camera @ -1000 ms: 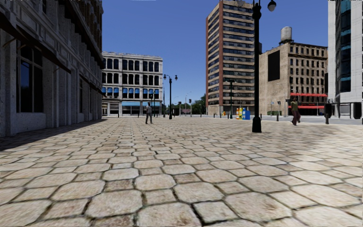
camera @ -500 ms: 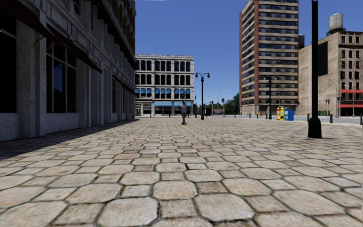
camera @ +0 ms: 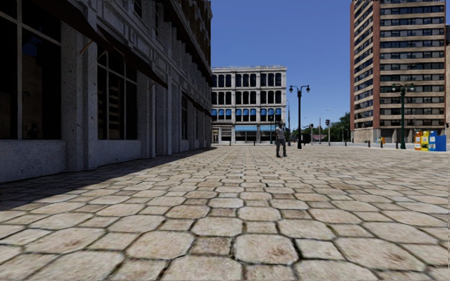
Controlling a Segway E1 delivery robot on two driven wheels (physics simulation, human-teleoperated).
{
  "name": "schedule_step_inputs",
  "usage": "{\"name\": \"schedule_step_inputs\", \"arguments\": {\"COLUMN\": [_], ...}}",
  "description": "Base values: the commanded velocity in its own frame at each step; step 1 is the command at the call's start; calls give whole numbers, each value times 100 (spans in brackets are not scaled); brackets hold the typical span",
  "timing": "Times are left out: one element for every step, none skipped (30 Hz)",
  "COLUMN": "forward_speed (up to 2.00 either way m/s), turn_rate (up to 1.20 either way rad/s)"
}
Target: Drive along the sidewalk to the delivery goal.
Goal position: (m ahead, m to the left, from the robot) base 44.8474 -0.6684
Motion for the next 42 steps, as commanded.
{"name": "schedule_step_inputs", "arguments": {"forward_speed": [200, 200, 200, 200, 200, 200, 200, 200, 200, 200, 200, 200, 200, 200, 200, 200, 200, 200, 200, 200, 200, 200, 200, 200, 200, 200, 200, 200, 200, 200, 200, 200, 200, 200, 200, 200, 200, 200, 200, 200, 200, 200], "turn_rate": [0, 0, 0, 0, 0, 0, 0, 0, 0, 0, 0, 0, 0, 0, 0, 0, 0, 0, 0, 0, 0, 0, 0, 0, 0, 0, 0, 0, 0, 0, 0, 0, 0, 0, 0, 0, 0, 0, 0, 0, 0, 0]}}
